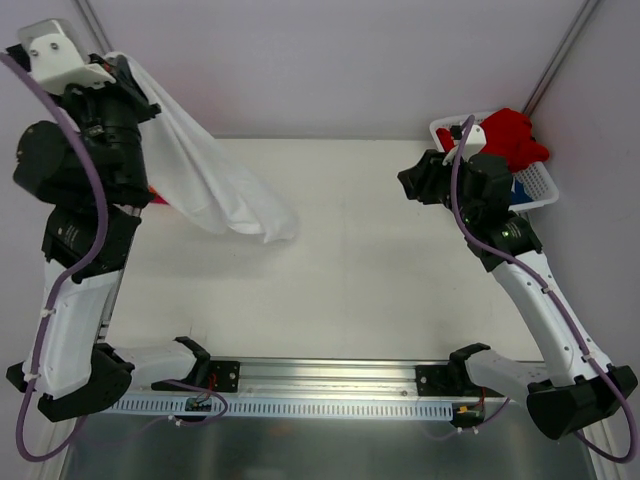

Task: Fold and stack the t-shirts
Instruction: Flatten out the tshirt

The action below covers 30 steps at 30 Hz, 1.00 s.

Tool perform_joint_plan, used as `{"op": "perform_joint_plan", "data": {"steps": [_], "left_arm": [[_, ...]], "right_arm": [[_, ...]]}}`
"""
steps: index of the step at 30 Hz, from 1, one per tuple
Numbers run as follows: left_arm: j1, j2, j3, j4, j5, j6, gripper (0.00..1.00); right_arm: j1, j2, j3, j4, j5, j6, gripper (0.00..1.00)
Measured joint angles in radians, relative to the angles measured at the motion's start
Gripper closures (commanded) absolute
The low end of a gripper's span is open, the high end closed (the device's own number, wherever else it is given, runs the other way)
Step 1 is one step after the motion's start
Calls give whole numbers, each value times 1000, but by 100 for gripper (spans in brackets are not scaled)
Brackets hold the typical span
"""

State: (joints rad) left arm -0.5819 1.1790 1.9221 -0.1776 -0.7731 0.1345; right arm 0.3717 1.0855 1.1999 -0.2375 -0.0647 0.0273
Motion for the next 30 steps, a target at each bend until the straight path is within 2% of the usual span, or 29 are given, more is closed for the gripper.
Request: {"op": "perform_joint_plan", "data": {"steps": [6, 15, 22, 30], "left_arm": [[0, -29, 101, 90, -74, 188, 100], [0, -28, 125, 127, -100, 240, 100], [0, 35, 23, 39, -59, 75, 100], [0, 135, -273, -76, 149, -317, 100]], "right_arm": [[-2, 0, 0, 2, -8, 8, 54], [-2, 0, 0, 2, -15, 17, 55], [-2, -12, -6, 2, -15, 18, 56], [-2, -48, -17, 2, -14, 17, 56]]}}
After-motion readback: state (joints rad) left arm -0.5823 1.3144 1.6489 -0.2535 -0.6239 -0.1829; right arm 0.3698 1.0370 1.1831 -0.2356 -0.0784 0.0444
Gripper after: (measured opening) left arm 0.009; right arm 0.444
